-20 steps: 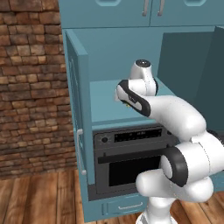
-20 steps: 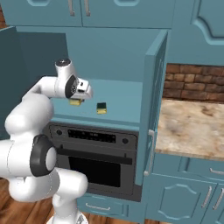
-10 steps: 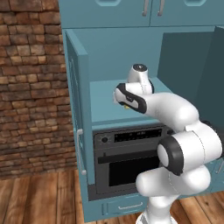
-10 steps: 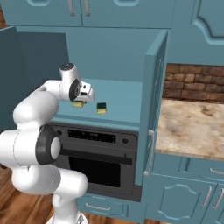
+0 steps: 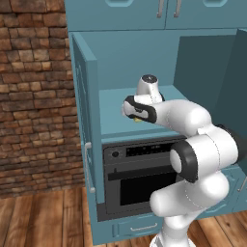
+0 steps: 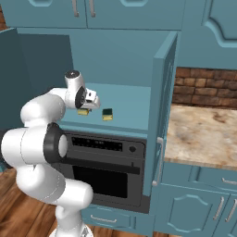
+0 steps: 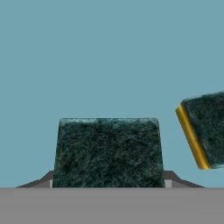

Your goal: Pick up the sponge and sponge from the sink, and place them back in the cabinet, and close the cabinet doors.

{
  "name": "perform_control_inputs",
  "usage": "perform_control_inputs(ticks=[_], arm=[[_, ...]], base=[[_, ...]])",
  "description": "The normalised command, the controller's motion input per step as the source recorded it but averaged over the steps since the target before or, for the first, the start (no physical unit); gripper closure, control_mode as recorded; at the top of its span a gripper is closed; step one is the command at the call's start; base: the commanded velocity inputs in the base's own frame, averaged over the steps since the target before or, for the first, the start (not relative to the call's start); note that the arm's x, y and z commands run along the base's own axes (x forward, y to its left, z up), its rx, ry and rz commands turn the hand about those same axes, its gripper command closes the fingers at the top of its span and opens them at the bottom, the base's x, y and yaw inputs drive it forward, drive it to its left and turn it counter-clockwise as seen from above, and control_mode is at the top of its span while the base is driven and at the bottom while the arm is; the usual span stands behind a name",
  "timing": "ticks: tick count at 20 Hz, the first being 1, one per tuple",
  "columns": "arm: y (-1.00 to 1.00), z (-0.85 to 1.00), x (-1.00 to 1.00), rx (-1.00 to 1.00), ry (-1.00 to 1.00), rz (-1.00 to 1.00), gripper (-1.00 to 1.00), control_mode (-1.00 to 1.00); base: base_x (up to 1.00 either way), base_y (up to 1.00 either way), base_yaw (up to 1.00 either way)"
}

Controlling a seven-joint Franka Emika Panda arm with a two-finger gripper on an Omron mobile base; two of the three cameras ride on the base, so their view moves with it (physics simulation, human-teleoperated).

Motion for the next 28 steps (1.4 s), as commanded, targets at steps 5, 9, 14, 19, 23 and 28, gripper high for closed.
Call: perform_control_inputs(ticks=[5, 9, 14, 19, 23, 28], arm=[[0.06, -0.22, 0.24, 0.0, 0.0, 0.0, 1.0, -1.0], [0.02, -0.13, 0.18, 0.0, 0.0, 0.0, 1.0, -1.0], [0.0, -0.02, 0.14, 0.0, 0.0, 0.01, 1.0, -1.0], [0.0, -0.05, 0.17, 0.0, 0.0, 0.01, 1.0, -1.0], [0.0, -0.1, 0.22, 0.0, 0.0, 0.0, 1.0, -1.0], [0.0, -0.11, 0.19, 0.0, 0.0, 0.0, 1.0, -1.0]], base=[[0.0, 0.0, 0.0], [0.0, 0.0, 0.0], [0.0, 0.0, 0.0], [0.0, 0.0, 0.0], [0.0, 0.0, 0.0], [0.0, 0.0, 0.0]])
